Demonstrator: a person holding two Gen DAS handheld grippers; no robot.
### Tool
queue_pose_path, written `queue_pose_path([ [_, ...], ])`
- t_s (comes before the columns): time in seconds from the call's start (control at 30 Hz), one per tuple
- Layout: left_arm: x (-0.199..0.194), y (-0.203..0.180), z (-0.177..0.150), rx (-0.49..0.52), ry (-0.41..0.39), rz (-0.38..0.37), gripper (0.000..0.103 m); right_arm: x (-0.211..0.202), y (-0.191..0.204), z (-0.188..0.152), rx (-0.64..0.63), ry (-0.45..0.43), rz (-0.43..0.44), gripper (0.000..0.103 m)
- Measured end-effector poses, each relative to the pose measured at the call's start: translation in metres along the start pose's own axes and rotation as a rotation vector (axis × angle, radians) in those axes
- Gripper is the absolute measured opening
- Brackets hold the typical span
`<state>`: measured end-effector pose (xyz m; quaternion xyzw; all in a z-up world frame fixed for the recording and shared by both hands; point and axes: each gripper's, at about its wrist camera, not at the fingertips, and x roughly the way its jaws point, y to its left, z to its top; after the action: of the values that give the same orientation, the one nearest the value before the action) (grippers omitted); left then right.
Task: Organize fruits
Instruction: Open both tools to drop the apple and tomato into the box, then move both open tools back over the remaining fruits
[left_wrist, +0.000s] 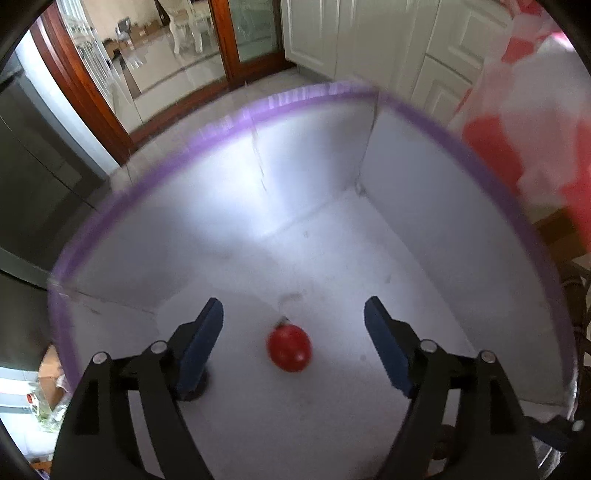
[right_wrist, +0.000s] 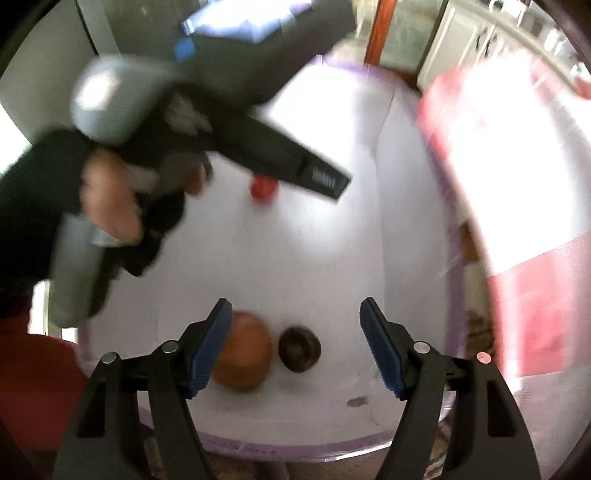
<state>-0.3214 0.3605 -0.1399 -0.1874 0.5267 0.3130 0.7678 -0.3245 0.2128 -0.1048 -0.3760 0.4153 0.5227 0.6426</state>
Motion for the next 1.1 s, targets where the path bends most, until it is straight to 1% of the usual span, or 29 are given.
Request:
queue_pose_path([
  [0.1, -0.025, 0.001, 0.010, 0.004, -0.058, 0.026, 0.080, -0.037, -0.006, 0.002, 0.015, -0.128, 0.032, 0.073],
  [0.13, -0.031, 0.002, 0.013, 0.003, -0.076, 0.033, 0.081, -0.056, -0.011, 0.002, 0.029, -0.187, 0.040, 0.074],
  [0.2, -0.051, -0.001, 0.022, 0.005, -0.126, 0.050, 0.082, -0.083, -0.021, 0.001, 0.056, -0.270, 0.039, 0.075],
  [0.23, -0.060, -0.002, 0.027, 0.009, -0.149, 0.054, 0.082, -0.102, -0.029, -0.002, 0.079, -0.324, 0.027, 0.075],
  [0.3, -0.081, -0.011, 0.039, 0.023, -0.203, 0.056, 0.082, -0.129, -0.041, -0.009, 0.113, -0.403, -0.003, 0.077],
  [0.33, -0.090, -0.017, 0.043, 0.033, -0.226, 0.054, 0.083, -0.150, -0.052, -0.017, 0.141, -0.454, -0.033, 0.079],
  [0.37, -0.104, -0.027, 0.047, 0.050, -0.259, 0.052, 0.085, -0.168, -0.062, -0.028, 0.168, -0.498, -0.068, 0.081],
  [0.4, -0.112, -0.036, 0.050, 0.064, -0.280, 0.048, 0.087, -0.180, -0.078, -0.030, 0.183, -0.521, -0.089, 0.082],
  [0.47, -0.135, -0.057, 0.059, 0.099, -0.335, 0.032, 0.089, -0.208, -0.107, -0.042, 0.235, -0.583, -0.170, 0.084],
  [0.5, -0.149, -0.071, 0.062, 0.122, -0.370, 0.018, 0.089, -0.223, -0.123, -0.055, 0.273, -0.609, -0.220, 0.084],
  [0.53, -0.160, -0.085, 0.066, 0.141, -0.401, -0.001, 0.089, -0.232, -0.135, -0.066, 0.299, -0.622, -0.250, 0.085],
  [0.57, -0.173, -0.100, 0.070, 0.160, -0.432, -0.035, 0.093, -0.243, -0.151, -0.079, 0.342, -0.638, -0.293, 0.086],
  [0.63, -0.196, -0.132, 0.077, 0.191, -0.487, -0.121, 0.100, -0.258, -0.180, -0.107, 0.429, -0.659, -0.356, 0.088],
  [0.67, -0.206, -0.147, 0.080, 0.205, -0.508, -0.162, 0.101, -0.258, -0.191, -0.113, 0.470, -0.666, -0.381, 0.088],
  [0.7, -0.218, -0.173, 0.084, 0.226, -0.526, -0.220, 0.101, -0.266, -0.208, -0.128, 0.515, -0.670, -0.407, 0.088],
  [0.73, -0.228, -0.196, 0.083, 0.247, -0.529, -0.271, 0.101, -0.273, -0.227, -0.145, 0.579, -0.668, -0.441, 0.088],
  [0.77, -0.234, -0.227, 0.089, 0.280, -0.523, -0.352, 0.101, -0.269, -0.237, -0.158, 0.627, -0.661, -0.461, 0.088],
  [0.8, -0.233, -0.252, 0.092, 0.301, -0.515, -0.403, 0.101, -0.269, -0.252, -0.169, 0.676, -0.650, -0.478, 0.088],
  [0.83, -0.232, -0.281, 0.096, 0.322, -0.504, -0.452, 0.101, -0.270, -0.265, -0.184, 0.743, -0.634, -0.497, 0.088],
  [0.87, -0.230, -0.304, 0.099, 0.334, -0.498, -0.480, 0.101, -0.271, -0.274, -0.200, 0.792, -0.624, -0.509, 0.088],
  [0.9, -0.227, -0.344, 0.105, 0.354, -0.497, -0.518, 0.101, -0.272, -0.286, -0.215, 0.843, -0.612, -0.520, 0.088],
  [0.93, -0.223, -0.366, 0.106, 0.362, -0.499, -0.528, 0.101, -0.267, -0.300, -0.233, 0.903, -0.595, -0.533, 0.088],
  [0.97, -0.221, -0.401, 0.107, 0.371, -0.498, -0.540, 0.101, -0.262, -0.312, -0.247, 0.950, -0.581, -0.544, 0.088],
  [1.07, -0.203, -0.483, 0.114, 0.370, -0.457, -0.597, 0.101, -0.262, -0.357, -0.290, 1.076, -0.540, -0.588, 0.088],
  [1.1, -0.200, -0.501, 0.114, 0.366, -0.446, -0.608, 0.101, -0.262, -0.370, -0.301, 1.102, -0.536, -0.593, 0.088],
])
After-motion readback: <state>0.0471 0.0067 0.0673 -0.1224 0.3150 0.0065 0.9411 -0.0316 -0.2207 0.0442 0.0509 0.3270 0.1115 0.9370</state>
